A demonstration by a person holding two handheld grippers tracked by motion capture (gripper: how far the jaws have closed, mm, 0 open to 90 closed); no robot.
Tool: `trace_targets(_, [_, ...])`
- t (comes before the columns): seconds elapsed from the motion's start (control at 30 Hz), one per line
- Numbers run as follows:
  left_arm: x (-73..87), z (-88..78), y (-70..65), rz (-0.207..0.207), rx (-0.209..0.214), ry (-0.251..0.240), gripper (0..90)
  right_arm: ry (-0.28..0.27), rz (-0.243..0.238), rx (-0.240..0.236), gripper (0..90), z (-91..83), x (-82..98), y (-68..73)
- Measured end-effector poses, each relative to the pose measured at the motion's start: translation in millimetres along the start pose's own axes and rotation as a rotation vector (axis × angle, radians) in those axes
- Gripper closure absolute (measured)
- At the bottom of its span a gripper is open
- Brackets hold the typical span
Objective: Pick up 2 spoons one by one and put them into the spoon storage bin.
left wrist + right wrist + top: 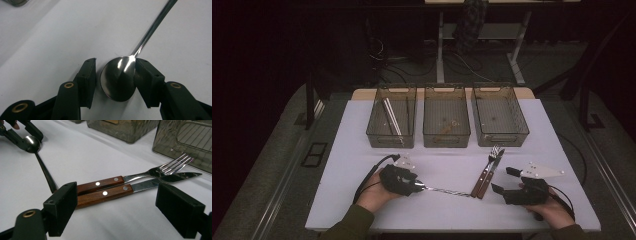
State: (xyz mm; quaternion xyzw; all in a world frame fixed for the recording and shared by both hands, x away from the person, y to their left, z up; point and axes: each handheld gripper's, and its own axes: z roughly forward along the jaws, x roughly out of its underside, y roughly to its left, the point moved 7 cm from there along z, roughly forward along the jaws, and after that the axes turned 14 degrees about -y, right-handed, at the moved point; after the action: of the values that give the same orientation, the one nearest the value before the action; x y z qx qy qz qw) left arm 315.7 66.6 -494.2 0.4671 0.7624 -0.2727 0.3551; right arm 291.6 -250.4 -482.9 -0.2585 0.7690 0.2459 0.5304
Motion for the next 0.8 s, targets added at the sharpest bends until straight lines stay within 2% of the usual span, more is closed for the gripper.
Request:
trace_targets(0.1, [1.2, -0.9, -2.6, 0.018, -0.003, -0.002, 51.5, 0.000, 0.000, 0.001, 17.5, 0.1, 0.1, -0.7])
trace_targets(0.33, [2.1, -2.3, -6.7, 0.040, 0.021, -0.001, 61.8, 0.002, -0.005, -0.001, 17.5, 0.3, 0.2, 0.2])
trace_targets(0.43, [2.5, -3.9, -7.2, 0.035, 0.040, -0.002, 67.1, 0.002, -0.005, 0.002, 17.5, 0.3, 0.3, -0.4])
trace_targets(0.53, [4.7, -5.5, -10.6, 0.040, 0.077, 0.002, 73.7, 0.001, -0.002, 0.002, 17.5, 0.2, 0.2, -0.6])
trace_targets(0.6, [5.2, -5.6, -12.4, 0.073, 0.061, 0.010, 75.6, 0.002, -0.003, 0.002, 17.5, 0.3, 0.3, -0.8])
trace_targets(0.67, [4.7, -5.3, -13.0, 0.081, 0.058, 0.016, 76.8, 0.002, -0.004, 0.002, 17.5, 0.3, 0.3, -0.8])
trace_targets(0.8, [5.1, -5.7, -12.4, 0.070, 0.070, 0.014, 83.1, 0.001, -0.002, 0.003, 17.5, 0.0, 0.1, -0.4])
